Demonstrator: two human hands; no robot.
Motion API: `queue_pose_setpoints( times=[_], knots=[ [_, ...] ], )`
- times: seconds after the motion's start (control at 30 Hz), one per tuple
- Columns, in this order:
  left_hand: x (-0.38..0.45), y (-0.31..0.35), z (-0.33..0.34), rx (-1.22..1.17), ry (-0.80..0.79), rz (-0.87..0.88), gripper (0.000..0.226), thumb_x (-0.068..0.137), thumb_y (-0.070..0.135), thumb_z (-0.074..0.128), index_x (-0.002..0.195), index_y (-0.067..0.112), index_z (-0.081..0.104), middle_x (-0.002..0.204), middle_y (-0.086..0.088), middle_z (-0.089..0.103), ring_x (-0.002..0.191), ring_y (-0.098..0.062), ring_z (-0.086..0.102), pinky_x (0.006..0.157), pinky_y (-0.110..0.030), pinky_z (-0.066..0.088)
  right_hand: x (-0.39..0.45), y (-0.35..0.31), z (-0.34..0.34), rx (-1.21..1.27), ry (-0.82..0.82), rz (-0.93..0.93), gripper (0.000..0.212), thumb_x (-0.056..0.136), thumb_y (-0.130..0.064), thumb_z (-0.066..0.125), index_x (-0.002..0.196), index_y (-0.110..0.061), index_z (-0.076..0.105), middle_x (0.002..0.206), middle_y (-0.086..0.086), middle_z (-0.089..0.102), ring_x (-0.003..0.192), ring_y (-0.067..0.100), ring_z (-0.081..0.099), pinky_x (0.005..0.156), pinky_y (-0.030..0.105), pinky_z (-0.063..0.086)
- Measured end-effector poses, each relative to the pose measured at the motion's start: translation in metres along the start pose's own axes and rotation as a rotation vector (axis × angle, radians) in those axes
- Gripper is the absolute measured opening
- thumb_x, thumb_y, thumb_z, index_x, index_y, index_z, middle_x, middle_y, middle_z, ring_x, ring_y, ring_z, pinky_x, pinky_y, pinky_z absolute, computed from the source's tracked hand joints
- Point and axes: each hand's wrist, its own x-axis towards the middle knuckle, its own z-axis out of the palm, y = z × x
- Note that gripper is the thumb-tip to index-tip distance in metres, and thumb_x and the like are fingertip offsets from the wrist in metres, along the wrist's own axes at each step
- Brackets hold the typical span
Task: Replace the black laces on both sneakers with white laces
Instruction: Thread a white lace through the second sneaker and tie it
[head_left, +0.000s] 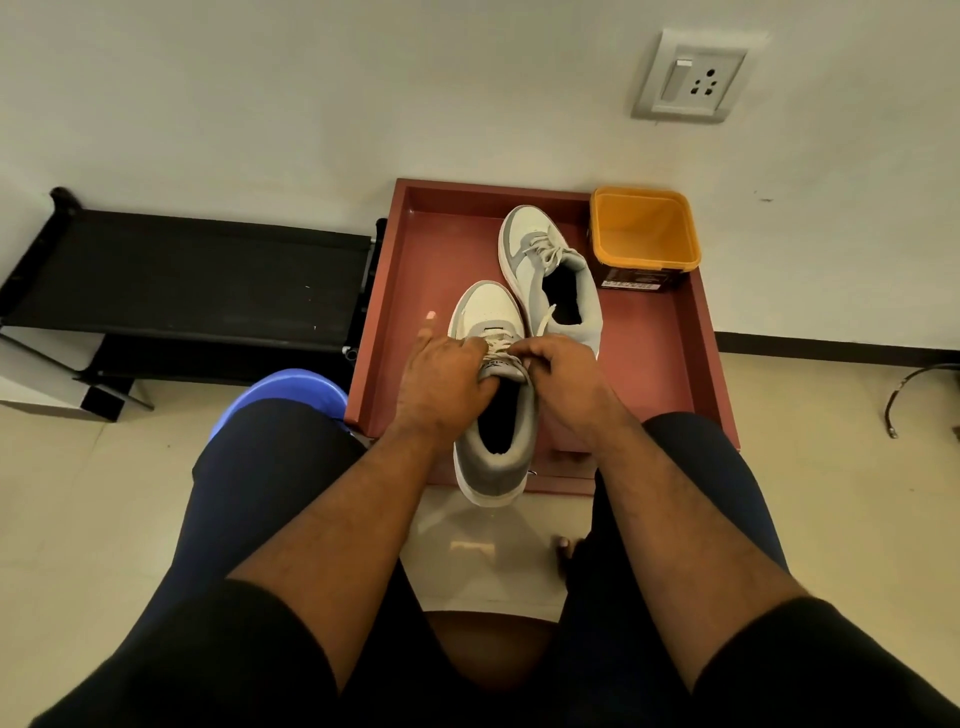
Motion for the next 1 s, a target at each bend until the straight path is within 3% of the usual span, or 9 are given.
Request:
queue_pose_setpoints(
  times=[0.13,0.37,0.47,0.57,0.63,0.7,0.83,0.9,1.0],
  knots=[
    [-0.004,-0.008,0.009,-0.024,0.056,0.064,0.051,0.086,0.046,0.034,0.083,0.012,0.071,0.066,-0.004,0.066,0.063,-0.021,0.06,0.118,-0.04,0.022,0.004,0.006,0.001,-0.023,-0.02,0.066,0.023,0.089,-0.002,0.055,0.102,-0.011,0.072,0.1,0.004,0.072,0.097,0.018,0.064,0.091,0.032,0.05],
    [-0.009,-0.008,0.01,-0.032,0.103,-0.004,0.05,0.089,0.05,0.047,0.062,0.011,0.063,0.055,-0.002,0.061,0.05,-0.017,0.048,0.116,-0.046,0.025,-0.001,0.001,0.006,-0.144,0.024,0.016,0.016,0.093,-0.007,0.046,0.097,-0.012,0.061,0.097,0.009,0.067,0.088,0.025,0.06,0.08,0.043,0.051],
    [-0.012,-0.005,0.01,-0.009,0.098,-0.035,0.053,0.088,0.057,0.04,0.074,0.013,0.067,0.064,-0.002,0.066,0.06,-0.019,0.058,0.112,-0.047,0.03,-0.003,0.0,0.004,-0.129,0.063,0.014,0.017,0.095,-0.008,0.044,0.101,-0.011,0.059,0.097,0.008,0.067,0.088,0.024,0.061,0.081,0.044,0.051],
    [-0.011,-0.004,0.012,0.003,0.196,0.06,0.044,0.088,0.046,0.045,0.109,0.014,0.067,0.099,-0.006,0.069,0.09,-0.025,0.063,0.097,-0.047,0.042,-0.005,-0.001,0.004,-0.128,0.065,-0.008,0.017,0.096,-0.01,0.043,0.101,-0.011,0.058,0.096,0.008,0.067,0.086,0.023,0.061,0.08,0.045,0.052],
    [-0.007,-0.006,0.017,0.047,0.296,0.287,0.028,0.089,0.031,0.056,0.107,0.013,0.068,0.105,-0.008,0.067,0.095,-0.028,0.062,0.092,-0.044,0.044,-0.006,-0.001,0.006,-0.104,0.06,-0.009,0.015,0.095,-0.013,0.044,0.1,-0.012,0.058,0.093,0.006,0.067,0.084,0.022,0.061,0.079,0.045,0.052],
    [0.001,-0.006,0.016,0.101,0.343,0.508,0.015,0.089,0.021,0.061,0.096,0.011,0.07,0.097,-0.007,0.068,0.09,-0.026,0.063,0.09,-0.041,0.045,-0.006,0.0,0.008,-0.064,0.07,-0.001,0.013,0.094,-0.012,0.047,0.099,-0.012,0.059,0.093,0.005,0.067,0.084,0.022,0.061,0.079,0.045,0.052],
    [0.014,-0.013,0.003,0.185,0.246,0.746,0.016,0.09,0.015,0.055,0.092,0.009,0.069,0.089,-0.007,0.069,0.085,-0.025,0.063,0.088,-0.04,0.048,-0.002,0.001,0.008,-0.035,0.065,0.007,0.014,0.093,-0.007,0.049,0.098,-0.009,0.061,0.094,0.008,0.068,0.086,0.023,0.062,0.08,0.041,0.051],
    [0.016,-0.018,0.0,0.203,0.19,0.736,0.013,0.086,0.013,0.062,0.097,0.008,0.068,0.091,-0.008,0.069,0.086,-0.025,0.064,0.088,-0.039,0.049,-0.001,0.001,0.008,-0.035,0.062,-0.008,0.013,0.092,-0.006,0.05,0.098,-0.008,0.062,0.096,0.01,0.068,0.09,0.025,0.062,0.082,0.04,0.05],
    [0.01,-0.02,0.001,0.093,0.161,0.571,0.017,0.082,0.013,0.07,0.096,0.004,0.067,0.087,-0.011,0.068,0.077,-0.027,0.065,0.074,-0.038,0.053,-0.002,0.001,0.008,-0.051,0.053,-0.038,0.013,0.094,-0.007,0.049,0.098,-0.008,0.062,0.097,0.011,0.068,0.09,0.025,0.061,0.083,0.043,0.05]
  ],
)
